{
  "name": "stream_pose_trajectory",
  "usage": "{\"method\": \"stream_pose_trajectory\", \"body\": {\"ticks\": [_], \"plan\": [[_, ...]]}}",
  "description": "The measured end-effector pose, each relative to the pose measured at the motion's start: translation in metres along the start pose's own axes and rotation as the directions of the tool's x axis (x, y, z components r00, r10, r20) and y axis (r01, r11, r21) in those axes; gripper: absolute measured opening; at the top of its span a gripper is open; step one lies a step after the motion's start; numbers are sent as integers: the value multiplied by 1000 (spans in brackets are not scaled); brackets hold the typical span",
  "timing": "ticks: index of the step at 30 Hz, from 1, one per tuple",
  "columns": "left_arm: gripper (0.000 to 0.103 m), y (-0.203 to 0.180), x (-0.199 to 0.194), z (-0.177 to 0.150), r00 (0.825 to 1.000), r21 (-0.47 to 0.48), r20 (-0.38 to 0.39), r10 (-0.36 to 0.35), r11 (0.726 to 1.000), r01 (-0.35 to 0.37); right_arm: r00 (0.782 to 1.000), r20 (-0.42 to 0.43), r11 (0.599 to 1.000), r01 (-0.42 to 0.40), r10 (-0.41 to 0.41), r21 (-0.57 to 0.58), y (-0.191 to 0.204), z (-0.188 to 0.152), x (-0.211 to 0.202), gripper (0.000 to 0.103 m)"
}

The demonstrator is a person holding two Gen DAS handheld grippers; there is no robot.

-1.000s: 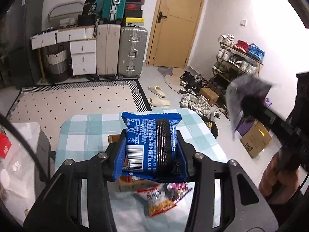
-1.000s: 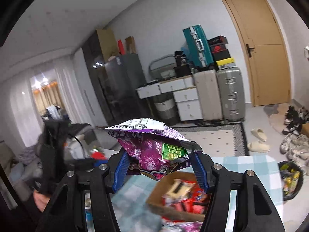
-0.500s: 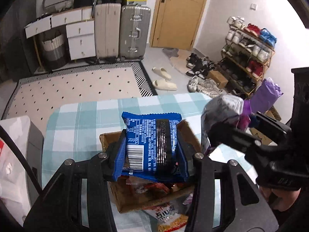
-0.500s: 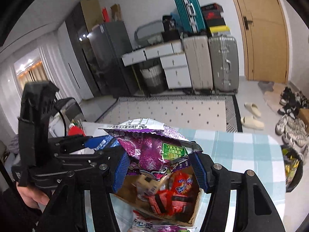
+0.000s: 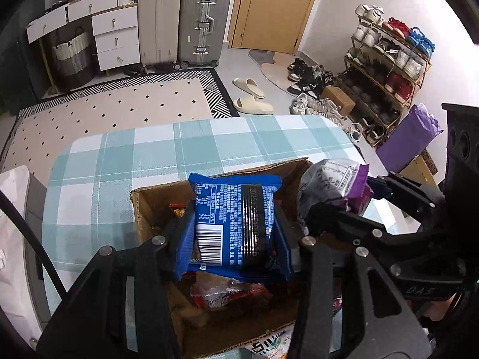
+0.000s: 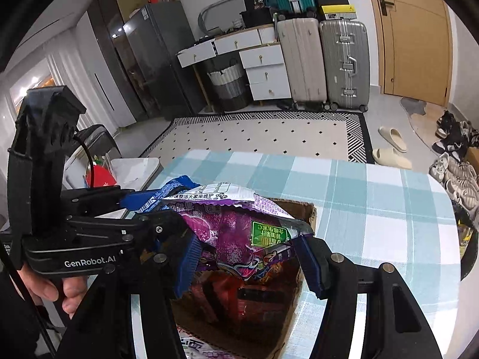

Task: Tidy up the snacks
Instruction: 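Open both tools to drop the packs into the box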

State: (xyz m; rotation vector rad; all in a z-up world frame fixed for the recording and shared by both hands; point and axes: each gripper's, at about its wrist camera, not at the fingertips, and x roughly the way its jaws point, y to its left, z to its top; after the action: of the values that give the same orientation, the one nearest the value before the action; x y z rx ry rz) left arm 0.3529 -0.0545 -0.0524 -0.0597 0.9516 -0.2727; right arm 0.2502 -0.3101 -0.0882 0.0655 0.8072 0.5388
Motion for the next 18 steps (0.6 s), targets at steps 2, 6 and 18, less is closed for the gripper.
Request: {"method": "stream_pose_trajectory", "body": {"ticks": [2, 6, 18], "plan": [[43, 2, 6, 0, 1000, -4, -11, -2, 1000, 2, 1000, -7, 1000, 2, -3, -2, -1, 0, 3, 61], [45, 6, 11, -1, 999, -44, -32, -27, 999, 26, 1000, -18, 1000, -1, 1, -11, 0, -1, 7, 61], [76, 10, -25, -5, 998, -64, 51, 31, 998, -28, 999, -20, 997, 50, -51, -54, 10, -1, -2, 79]]}}
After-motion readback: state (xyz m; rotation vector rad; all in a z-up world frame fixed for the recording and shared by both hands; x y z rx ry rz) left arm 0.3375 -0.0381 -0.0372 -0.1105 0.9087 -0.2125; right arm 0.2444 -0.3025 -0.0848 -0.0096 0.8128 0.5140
